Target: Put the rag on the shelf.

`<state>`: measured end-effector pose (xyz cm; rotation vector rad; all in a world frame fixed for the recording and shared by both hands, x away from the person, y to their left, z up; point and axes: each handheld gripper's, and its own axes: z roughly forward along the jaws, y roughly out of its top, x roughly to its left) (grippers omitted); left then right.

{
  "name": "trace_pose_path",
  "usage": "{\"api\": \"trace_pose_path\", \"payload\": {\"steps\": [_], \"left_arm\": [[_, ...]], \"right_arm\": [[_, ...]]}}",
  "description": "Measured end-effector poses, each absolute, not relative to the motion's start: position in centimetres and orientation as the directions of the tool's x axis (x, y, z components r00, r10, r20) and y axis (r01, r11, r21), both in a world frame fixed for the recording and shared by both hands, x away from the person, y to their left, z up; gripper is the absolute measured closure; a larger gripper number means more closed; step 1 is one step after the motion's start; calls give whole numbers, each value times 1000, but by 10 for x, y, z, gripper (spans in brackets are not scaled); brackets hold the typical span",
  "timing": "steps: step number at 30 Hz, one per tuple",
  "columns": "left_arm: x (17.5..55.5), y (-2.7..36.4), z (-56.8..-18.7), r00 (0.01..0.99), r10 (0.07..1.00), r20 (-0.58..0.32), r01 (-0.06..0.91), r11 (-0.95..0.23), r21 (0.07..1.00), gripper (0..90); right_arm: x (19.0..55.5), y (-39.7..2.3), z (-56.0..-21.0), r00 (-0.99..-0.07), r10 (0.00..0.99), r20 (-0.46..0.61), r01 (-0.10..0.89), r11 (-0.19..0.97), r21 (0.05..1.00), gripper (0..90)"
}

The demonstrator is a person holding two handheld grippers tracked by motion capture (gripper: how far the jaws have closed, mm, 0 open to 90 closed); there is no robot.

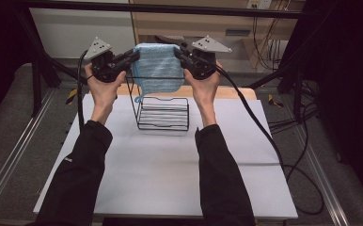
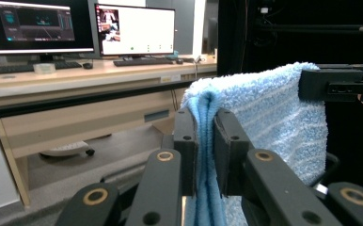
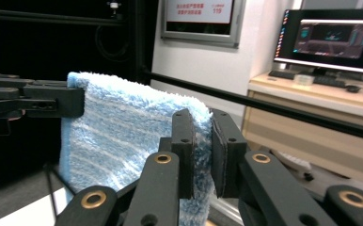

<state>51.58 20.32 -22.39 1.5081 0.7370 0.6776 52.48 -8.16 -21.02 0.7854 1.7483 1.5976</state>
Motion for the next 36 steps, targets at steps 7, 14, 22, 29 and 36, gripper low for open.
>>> {"api": "trace_pose_path", "payload": {"steps": [7, 14, 22, 29, 36], "left_arm": [[508, 209, -231, 636, 772, -9, 67, -44, 997, 804], [500, 210, -231, 660, 751, -7, 72, -55, 996, 803], [492, 210, -235, 682, 731, 7, 85, -89, 992, 800], [490, 212, -242, 705, 710, -3, 100, -95, 990, 799], [486, 209, -244, 714, 700, 15, 106, -130, 986, 796]], "right_arm": [[517, -81, -217, -649, 759, -57, 25, 96, 995, 812], [508, -84, -215, -672, 737, -67, 33, 120, 992, 810], [497, -86, -214, -686, 720, -106, 32, 175, 984, 805], [492, -85, -217, -696, 703, -142, 37, 233, 972, 801], [491, -90, -225, -706, 698, -118, 45, 210, 977, 802]]}}
